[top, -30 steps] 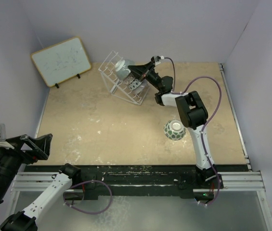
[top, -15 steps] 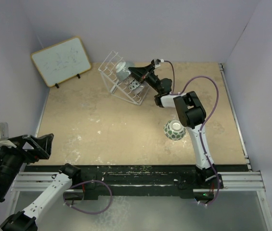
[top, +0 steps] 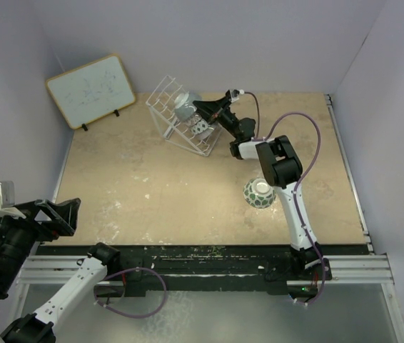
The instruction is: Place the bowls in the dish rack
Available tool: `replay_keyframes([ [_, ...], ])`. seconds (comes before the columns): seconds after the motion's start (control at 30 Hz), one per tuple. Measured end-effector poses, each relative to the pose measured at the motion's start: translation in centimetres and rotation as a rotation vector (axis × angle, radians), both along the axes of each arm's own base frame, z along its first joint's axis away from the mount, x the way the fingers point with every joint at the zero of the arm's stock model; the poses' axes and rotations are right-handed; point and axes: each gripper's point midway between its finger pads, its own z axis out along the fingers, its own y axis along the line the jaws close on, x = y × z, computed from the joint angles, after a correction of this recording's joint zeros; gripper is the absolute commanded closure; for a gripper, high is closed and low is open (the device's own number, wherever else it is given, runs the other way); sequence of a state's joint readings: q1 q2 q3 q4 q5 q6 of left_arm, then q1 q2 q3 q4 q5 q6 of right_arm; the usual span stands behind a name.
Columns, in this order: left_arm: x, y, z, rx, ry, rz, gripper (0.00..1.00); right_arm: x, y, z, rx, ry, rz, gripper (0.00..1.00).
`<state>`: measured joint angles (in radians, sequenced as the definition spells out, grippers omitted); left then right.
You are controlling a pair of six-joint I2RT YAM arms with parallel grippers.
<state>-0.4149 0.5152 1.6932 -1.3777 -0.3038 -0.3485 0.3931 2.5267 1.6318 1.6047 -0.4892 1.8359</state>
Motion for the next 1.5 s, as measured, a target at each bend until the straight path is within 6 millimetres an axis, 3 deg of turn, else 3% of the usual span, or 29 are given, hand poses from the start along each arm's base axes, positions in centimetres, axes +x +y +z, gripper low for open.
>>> replay_keyframes([
  [0.17, 0.0, 0.0, -0.1, 0.001, 0.003, 0.0, 0.01, -0.2, 0.0, -0.2, -0.013, -0.003, 0.019, 0.97],
  [0.5, 0.0, 0.0, -0.1, 0.001, 0.003, 0.0, 0.01, -0.6, 0.0, -1.0, -0.029, 0.019, 0.04, 0.72],
  [0.7, 0.0, 0.0, 0.0, -0.002, 0.002, 0.0, 0.01, -1.4, -0.2, -2.2, -0.063, 0.065, 0.04, 0.65],
  [0.9, 0.0, 0.0, 0.1, -0.009, -0.002, 0.001, 0.01, -2.1, -0.2, -2.0, -0.094, 0.065, 0.035, 0.58],
  [1.23, 0.0, 0.0, 0.1, -0.009, -0.002, 0.0, 0.01, -2.4, -0.1, -0.2, -0.172, 0.076, 0.02, 0.57],
  [1.5, -0.1, 0.0, 0.1, -0.009, -0.002, 0.001, 0.01, -1.2, 0.4, -1.5, -0.203, 0.128, 0.022, 0.57],
])
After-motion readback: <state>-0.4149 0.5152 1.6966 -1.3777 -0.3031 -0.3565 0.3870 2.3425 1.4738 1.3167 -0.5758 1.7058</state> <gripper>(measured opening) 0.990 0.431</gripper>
